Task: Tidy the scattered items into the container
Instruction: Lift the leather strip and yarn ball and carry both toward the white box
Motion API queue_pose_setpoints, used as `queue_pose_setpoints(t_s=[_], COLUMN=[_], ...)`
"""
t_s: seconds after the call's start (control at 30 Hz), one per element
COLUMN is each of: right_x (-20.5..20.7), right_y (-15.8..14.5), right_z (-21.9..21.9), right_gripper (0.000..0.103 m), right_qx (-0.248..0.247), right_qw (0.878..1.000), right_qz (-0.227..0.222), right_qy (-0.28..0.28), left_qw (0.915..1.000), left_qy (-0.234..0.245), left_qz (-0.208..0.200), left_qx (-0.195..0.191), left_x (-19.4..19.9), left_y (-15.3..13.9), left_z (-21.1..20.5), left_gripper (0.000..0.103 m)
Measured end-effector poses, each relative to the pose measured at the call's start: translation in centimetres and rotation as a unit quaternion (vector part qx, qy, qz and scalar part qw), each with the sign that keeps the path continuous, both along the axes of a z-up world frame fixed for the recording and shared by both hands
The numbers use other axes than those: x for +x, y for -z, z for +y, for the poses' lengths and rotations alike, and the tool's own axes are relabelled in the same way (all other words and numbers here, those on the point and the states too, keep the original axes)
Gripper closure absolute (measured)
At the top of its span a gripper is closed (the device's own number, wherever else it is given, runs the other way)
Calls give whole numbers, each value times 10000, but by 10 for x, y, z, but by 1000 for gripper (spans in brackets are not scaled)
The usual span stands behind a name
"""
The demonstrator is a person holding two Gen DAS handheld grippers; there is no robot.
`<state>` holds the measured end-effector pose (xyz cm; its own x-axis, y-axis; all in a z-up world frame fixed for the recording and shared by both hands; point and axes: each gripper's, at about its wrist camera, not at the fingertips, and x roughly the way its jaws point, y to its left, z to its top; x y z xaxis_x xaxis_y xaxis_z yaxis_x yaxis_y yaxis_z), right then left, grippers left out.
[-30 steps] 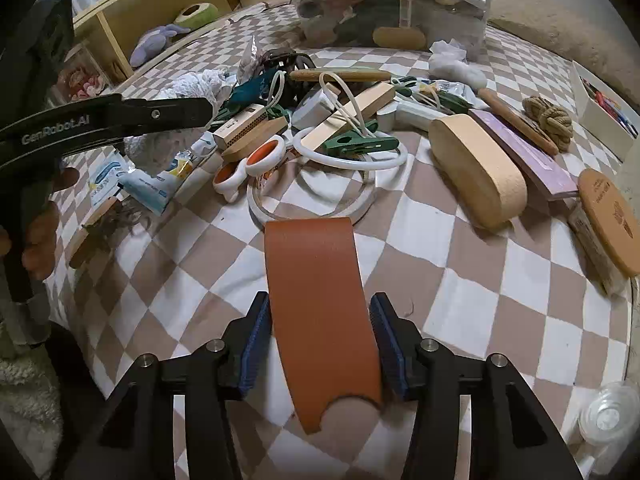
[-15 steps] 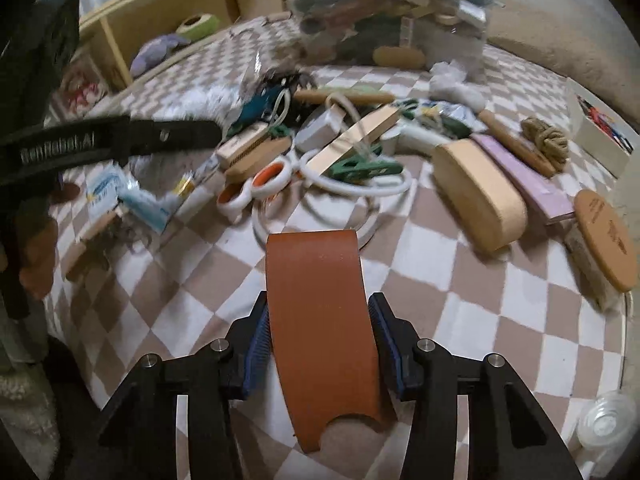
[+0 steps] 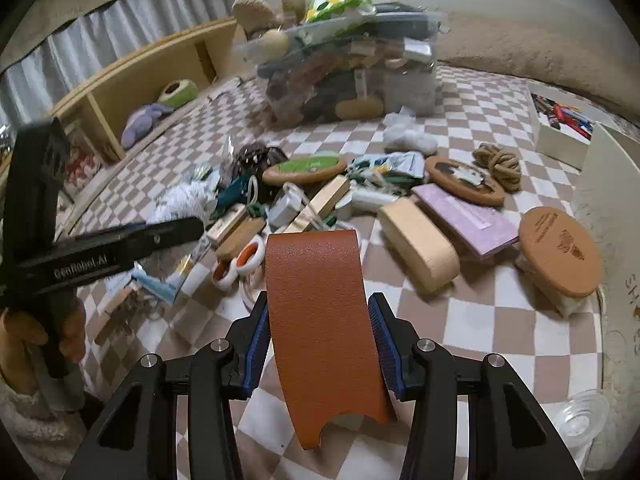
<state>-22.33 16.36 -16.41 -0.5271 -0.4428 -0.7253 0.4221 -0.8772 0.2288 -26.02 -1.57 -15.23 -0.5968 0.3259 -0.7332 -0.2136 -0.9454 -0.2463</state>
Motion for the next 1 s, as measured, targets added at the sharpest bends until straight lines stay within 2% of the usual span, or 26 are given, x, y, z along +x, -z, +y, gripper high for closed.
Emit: queue_pose_setpoints(t_s=[0.77, 0.9, 1.0], right_x=[2, 5, 8], right_y=[-41, -50, -56], right_z=[46, 52, 57], right_gripper=[54, 54, 54], right_qx=[-394, -486, -505], right_qw=[9962, 9949, 9940], right_qz=[563, 672, 760], right_qy=[542, 570, 599], left_qw=[9988, 9975, 9966], left_qy=[278, 275, 341], left_qz=[403, 648, 755], left_qx=[-26, -106, 25], left_x=[12, 17, 21], left_y=[-30, -42, -52], left_z=[25, 32, 36], left_gripper=[60, 60, 60])
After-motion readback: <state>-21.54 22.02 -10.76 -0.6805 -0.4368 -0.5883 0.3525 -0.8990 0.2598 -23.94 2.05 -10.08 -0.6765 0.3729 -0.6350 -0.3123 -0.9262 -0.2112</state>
